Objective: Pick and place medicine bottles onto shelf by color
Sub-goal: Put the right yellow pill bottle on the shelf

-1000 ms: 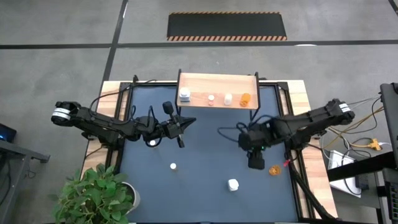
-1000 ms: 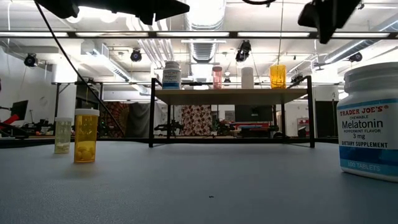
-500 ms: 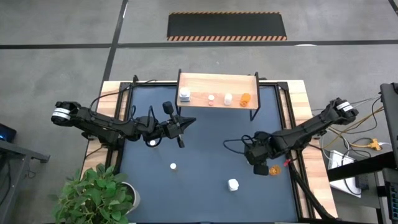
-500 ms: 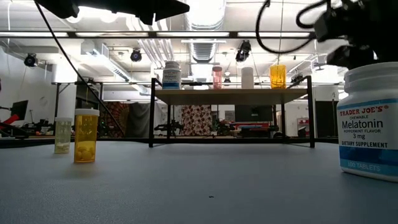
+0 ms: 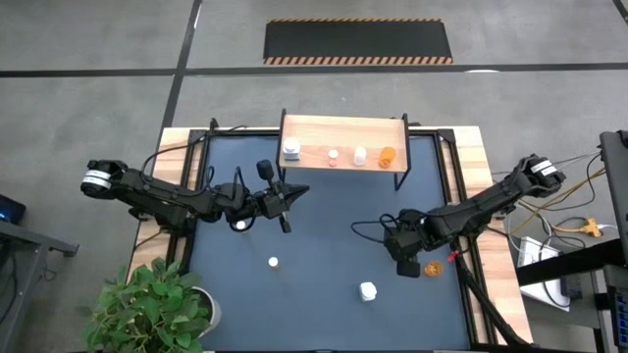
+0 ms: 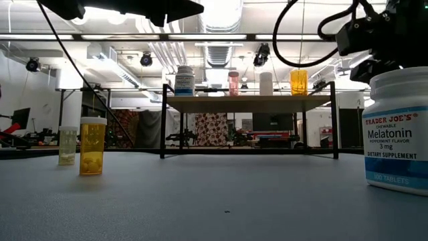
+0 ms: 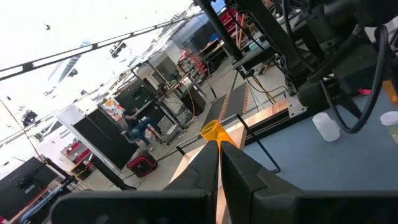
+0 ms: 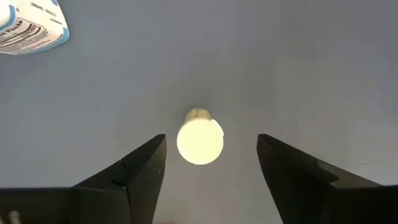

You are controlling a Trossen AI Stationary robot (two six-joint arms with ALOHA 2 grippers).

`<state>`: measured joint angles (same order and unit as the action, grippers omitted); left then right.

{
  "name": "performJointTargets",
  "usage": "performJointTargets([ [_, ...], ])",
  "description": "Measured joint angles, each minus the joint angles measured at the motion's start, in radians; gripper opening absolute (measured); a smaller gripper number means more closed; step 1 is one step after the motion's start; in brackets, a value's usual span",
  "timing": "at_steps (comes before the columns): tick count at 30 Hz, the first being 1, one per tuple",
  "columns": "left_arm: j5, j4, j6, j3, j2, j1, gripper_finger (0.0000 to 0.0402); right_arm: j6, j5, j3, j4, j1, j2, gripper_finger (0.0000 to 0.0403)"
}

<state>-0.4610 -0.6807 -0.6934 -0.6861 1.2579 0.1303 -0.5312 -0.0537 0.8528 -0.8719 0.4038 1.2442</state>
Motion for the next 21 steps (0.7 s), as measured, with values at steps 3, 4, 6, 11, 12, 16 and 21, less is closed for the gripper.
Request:
performJointTargets([
  [3, 0.000, 0.000, 0.000, 0.000, 0.000, 0.000, 0.0000, 0.003, 0.000, -0.018, 0.020, 0.000, 0.000, 0.0247],
  [4, 0.000, 0.000, 0.000, 0.000, 0.000, 0.000, 0.0000, 0.006, 0.000, -0.023, 0.037, 0.000, 0.000, 0.0246],
  [6, 0.000, 0.000, 0.000, 0.000, 0.000, 0.000, 0.0000, 0.009, 0.000, -0.030, 0.058, 0.000, 0.001, 0.0241],
  [11, 0.000, 0.000, 0.000, 0.000, 0.000, 0.000, 0.0000, 0.007, 0.000, -0.048, 0.079, 0.000, 0.001, 0.0223],
  [12, 0.000, 0.000, 0.000, 0.000, 0.000, 0.000, 0.0000, 0.004, 0.000, -0.053, 0.078, 0.000, 0.001, 0.0219],
  [16, 0.000, 0.000, 0.000, 0.001, 0.000, 0.000, 0.0000, -0.009, 0.001, -0.073, 0.089, 0.000, 0.001, 0.0209],
  [21, 0.000, 0.000, 0.000, 0.001, 0.000, 0.000, 0.0000, -0.019, 0.000, -0.078, 0.096, 0.000, 0.001, 0.0195],
])
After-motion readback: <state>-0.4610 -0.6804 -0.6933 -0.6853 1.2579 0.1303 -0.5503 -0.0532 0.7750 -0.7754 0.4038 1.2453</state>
